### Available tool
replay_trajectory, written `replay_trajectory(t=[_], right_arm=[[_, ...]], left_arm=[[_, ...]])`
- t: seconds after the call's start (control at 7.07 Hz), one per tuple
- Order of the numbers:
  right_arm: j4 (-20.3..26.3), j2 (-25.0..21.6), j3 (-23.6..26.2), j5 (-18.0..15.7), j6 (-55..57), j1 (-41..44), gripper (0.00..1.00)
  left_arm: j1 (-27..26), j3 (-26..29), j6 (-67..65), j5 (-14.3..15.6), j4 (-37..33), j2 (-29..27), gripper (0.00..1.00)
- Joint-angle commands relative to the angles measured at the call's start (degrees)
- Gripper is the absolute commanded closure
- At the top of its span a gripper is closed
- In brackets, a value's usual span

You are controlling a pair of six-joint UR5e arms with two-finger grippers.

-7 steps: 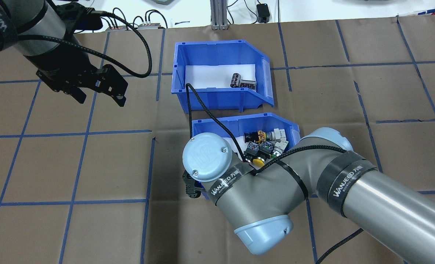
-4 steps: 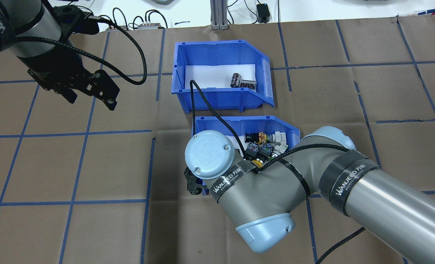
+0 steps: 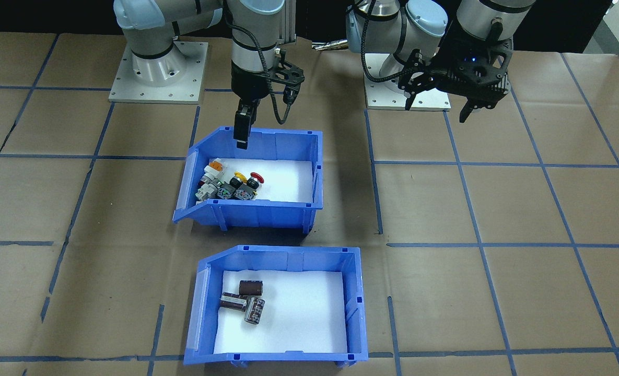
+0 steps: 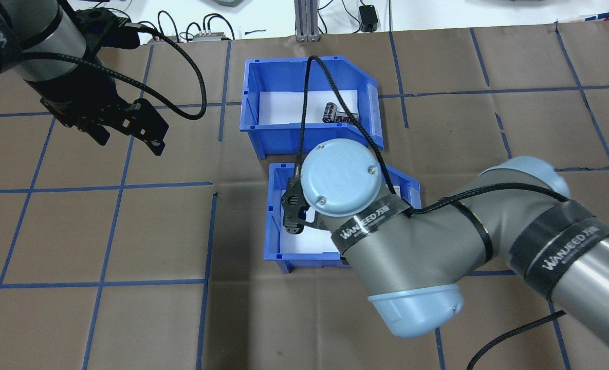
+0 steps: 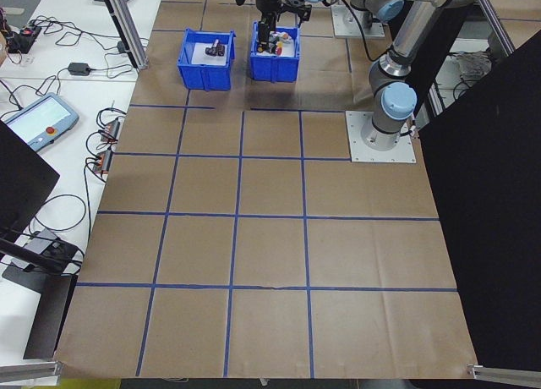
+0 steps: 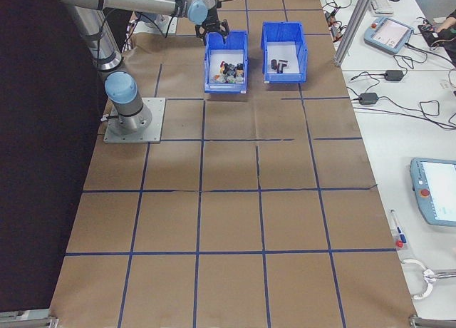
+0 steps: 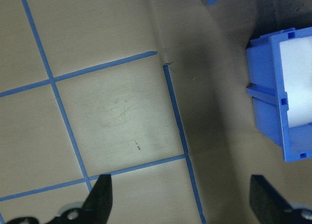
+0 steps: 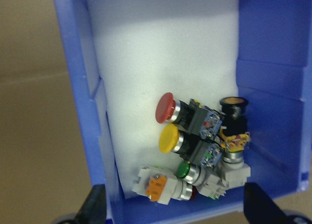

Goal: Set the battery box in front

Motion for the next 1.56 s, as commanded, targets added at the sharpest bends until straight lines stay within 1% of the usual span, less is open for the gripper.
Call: replay_trajectory(t=[0.0,0.14,0.28,0.42,0.57,0.71,0.85,0.99,1.13,1.27,1.42], right_arm=[[0.05,-2.64,-0.35,0.44,9.82,-9.03,0.0],[-0.04,-3.09,-1.39,1.06,13.8,-12.03,0.0],[-0.74,-2.83,-4.19,1.5,17.15,-14.32,0.0],[0.04,-2.57,-7.7,1.5,18.83,-17.74,0.0],[1.53,-2.39,-9.65,1.5,22.07,-21.26,0.0],[3.37,-2.48,-11.67,2.55,28.19,-24.6,0.0],[7.22,-2.3,-13.6,5.69,36.08,-26.63,0.0],[10.21,-1.17,-15.36,5.81,43.3,-26.83,0.0],[14.59,2.06,-19.47,5.55,48.5,-26.83,0.0],[22.73,5.31,-24.99,5.81,52.99,-26.83,0.0],[26.9,7.69,-28.96,5.89,55.91,-26.83,0.0]], left_arm=[[0.0,-0.04,0.04,-0.03,0.05,0.0,0.0],[0.0,-0.04,0.04,-0.21,0.05,0.0,0.0],[-0.09,-0.04,0.04,-0.21,0.05,0.0,0.0],[-0.09,-0.04,0.04,-0.21,0.05,0.09,0.0],[-0.09,-0.04,0.04,-0.21,0.05,0.0,0.0],[-0.09,-0.04,0.04,-0.21,0.05,0.09,0.0],[-0.09,-0.04,0.04,-0.21,0.05,0.09,0.0],[-0.09,-0.04,0.04,-0.21,0.05,0.0,0.0],[-0.09,-0.13,0.04,-0.21,0.05,0.09,0.0],[-0.09,-0.13,0.04,-0.21,0.05,0.0,0.0],[-0.09,-0.13,0.04,-0.21,0.05,0.0,0.0]])
